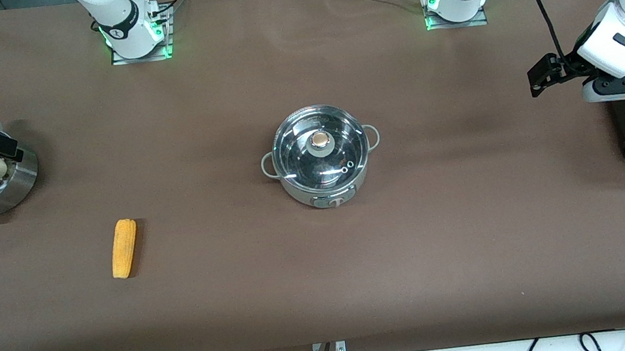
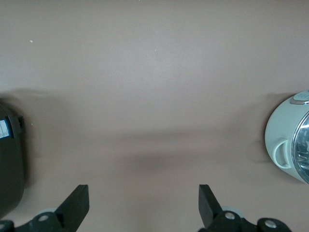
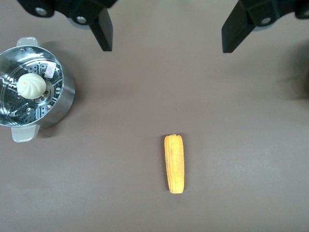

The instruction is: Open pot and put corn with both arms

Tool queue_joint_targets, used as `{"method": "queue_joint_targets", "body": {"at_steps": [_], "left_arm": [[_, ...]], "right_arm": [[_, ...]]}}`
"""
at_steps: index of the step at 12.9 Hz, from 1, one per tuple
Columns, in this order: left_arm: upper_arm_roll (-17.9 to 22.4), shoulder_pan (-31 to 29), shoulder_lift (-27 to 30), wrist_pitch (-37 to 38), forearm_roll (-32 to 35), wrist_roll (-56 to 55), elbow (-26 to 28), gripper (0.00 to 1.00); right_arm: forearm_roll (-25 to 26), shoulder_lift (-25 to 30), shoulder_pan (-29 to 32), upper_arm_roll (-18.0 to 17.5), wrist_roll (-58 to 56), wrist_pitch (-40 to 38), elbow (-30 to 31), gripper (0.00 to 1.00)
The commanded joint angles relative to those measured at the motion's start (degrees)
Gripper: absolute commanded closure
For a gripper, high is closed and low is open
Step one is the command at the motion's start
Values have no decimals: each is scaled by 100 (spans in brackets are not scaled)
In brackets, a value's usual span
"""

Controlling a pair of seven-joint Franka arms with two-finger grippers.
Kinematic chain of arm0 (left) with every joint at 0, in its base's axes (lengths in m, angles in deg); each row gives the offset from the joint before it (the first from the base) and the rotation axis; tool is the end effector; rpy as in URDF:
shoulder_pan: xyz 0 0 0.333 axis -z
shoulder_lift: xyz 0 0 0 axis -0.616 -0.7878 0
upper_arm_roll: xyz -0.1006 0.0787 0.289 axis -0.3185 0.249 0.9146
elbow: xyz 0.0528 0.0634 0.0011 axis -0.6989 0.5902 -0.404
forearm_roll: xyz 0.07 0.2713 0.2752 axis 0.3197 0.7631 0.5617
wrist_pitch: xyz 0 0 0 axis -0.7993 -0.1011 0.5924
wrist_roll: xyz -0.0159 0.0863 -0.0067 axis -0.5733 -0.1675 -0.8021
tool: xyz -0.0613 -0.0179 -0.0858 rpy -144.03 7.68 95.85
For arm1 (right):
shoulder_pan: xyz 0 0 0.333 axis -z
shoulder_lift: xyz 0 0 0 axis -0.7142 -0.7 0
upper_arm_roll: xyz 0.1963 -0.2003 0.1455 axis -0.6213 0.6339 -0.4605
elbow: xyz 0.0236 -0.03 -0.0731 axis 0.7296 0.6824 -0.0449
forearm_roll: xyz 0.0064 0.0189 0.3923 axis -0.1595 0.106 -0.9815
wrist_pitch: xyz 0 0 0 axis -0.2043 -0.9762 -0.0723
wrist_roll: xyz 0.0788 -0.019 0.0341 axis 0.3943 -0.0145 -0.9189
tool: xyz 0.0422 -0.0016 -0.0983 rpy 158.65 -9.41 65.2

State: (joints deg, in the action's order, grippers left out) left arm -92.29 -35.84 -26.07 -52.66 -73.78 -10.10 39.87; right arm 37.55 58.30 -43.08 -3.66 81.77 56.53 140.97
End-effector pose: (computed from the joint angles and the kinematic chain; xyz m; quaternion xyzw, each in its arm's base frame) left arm 0.5654 -0.0609 0.5836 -0.9996 0.0180 0.0167 0.0105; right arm 0.5744 -0.0212 0.5887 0.9973 -0.0643 -0.0324 0.0167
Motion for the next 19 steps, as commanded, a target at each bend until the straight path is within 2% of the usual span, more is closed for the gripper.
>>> {"method": "queue_joint_targets", "body": {"at_steps": [1, 3, 15, 19], "left_arm": [[49, 37, -85, 156, -126, 96, -207, 0], [49, 54, -94, 156, -126, 96, -225, 0], [31, 292, -111, 156, -56, -63, -260, 0], [-241, 292, -208, 156, -56, -98, -225, 0]], "right_arm": [[-175, -55, 84, -30, -95, -2, -136, 0], [-307, -64, 128, -21, -129, -19, -136, 0], [-307, -91, 137, -21, -235, -20, -145, 0], [-307, -91, 137, -21, -235, -28, -145, 0]]}}
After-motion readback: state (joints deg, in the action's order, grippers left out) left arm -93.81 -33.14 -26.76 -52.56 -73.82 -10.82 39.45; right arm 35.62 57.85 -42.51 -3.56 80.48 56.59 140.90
